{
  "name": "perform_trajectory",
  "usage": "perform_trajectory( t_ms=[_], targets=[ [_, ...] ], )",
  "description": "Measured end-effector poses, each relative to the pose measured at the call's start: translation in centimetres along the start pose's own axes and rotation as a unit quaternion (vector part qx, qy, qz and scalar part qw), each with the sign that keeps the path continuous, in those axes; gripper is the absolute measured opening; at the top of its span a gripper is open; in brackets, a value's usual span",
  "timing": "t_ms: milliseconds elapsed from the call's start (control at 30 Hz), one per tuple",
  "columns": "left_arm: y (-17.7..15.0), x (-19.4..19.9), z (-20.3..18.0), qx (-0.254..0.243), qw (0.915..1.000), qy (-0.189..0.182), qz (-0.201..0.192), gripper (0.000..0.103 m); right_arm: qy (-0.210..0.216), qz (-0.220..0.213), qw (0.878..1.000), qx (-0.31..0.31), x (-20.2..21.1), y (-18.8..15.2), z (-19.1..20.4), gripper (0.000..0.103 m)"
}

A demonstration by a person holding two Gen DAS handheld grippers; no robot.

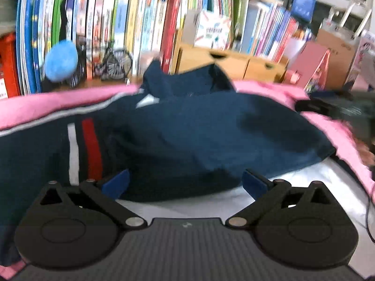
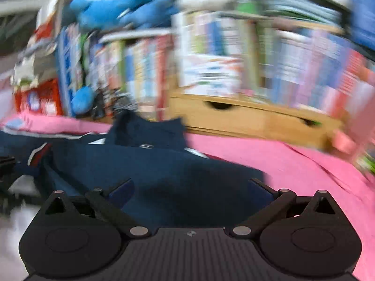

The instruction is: Fold clothes

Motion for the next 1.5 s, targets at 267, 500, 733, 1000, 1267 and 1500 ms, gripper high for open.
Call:
perform_trajectory(
  t_ms=[267,500,733,1000,1267,1500],
  targets=[
    [-0.4,-0.8,-0.2,-0.023,0.9995,0.018,0.014,0.103,-0.044,0.078,0.995,-0.048,-10.1,-0.1,-2.9,0.103],
    [-0.5,-0.9,-0.4,-0.031,0.9991,0.025,0.016,0.103,-0.052,0.058,0.983,-0.167,-8.6,-0.7,-7.6,0.103],
    [-0.5,-0.9,-0.5,-0.038,0.9987,0.028,0.018,0.103,0.010,0.044,0.999,0.026,-1.8,-4.4,0.5,0.103],
    [-1.7,0.3,-0.9,-0.045,0.9976,0.038,0.037,0.103,-0.022,0.024,0.996,-0.085,5.6,-9.5,-5.4,0.103],
    [-9.8,6.9,-6.8,-0.096,0.9937,0.018,0.056,0.103,0.058,-0.048,0.995,0.068,14.4,-19.0,8.2,0.103],
    [-16.5,10.5,-7.7,-0.117,0.9916,0.027,0.049,0.103,0.055,-0.082,0.988,0.120,16.8,-23.9,10.1,0.103]
  ],
)
Point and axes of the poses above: each gripper's, at about its wrist camera, not at the fingertips, and x roughly against the way its jaws point, z to its left, y to its top, the point moved 7 cm from there along -x, roughly the way its jaws point, and after that the axes turned 14 degrees about z, right-handed, at the moved point
